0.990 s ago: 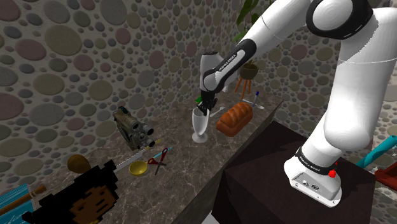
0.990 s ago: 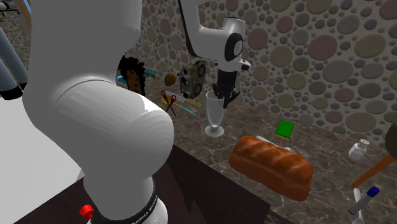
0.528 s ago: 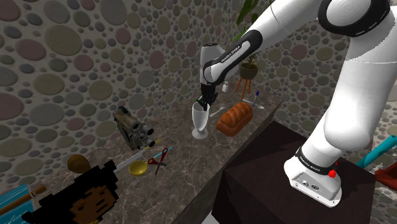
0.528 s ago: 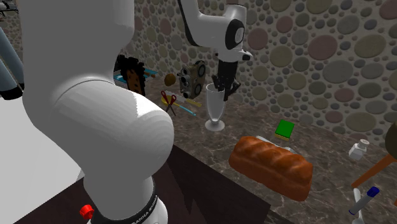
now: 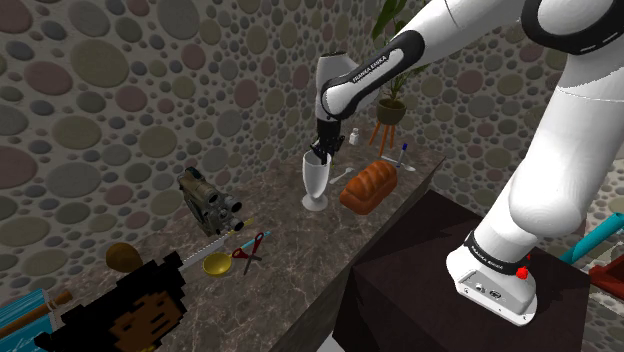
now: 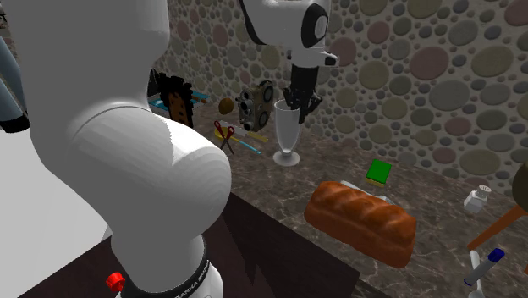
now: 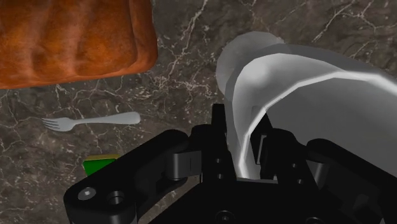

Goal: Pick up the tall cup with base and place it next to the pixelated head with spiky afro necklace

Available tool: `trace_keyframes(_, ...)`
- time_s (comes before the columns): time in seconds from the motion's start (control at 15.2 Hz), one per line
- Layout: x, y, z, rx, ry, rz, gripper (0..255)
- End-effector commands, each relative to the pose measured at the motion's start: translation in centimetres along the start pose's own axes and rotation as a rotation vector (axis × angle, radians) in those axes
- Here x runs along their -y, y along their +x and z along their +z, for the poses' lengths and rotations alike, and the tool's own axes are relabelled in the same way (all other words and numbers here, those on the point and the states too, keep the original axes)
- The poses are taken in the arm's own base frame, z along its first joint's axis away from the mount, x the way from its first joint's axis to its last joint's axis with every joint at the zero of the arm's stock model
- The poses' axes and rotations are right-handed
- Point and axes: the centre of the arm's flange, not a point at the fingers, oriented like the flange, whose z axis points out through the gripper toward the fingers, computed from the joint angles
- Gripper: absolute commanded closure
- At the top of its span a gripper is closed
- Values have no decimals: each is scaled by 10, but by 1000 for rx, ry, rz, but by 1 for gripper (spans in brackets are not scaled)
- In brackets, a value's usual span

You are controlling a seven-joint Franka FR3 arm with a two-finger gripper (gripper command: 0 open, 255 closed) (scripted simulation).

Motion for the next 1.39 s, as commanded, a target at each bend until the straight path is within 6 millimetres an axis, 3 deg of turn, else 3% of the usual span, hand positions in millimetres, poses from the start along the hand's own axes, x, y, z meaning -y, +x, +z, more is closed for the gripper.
trace_keyframes(0.0, 0, 0, -11, -1, 0, 0, 255)
trace_keyframes(1.32, 0, -6, -117, -1, 0, 0, 255)
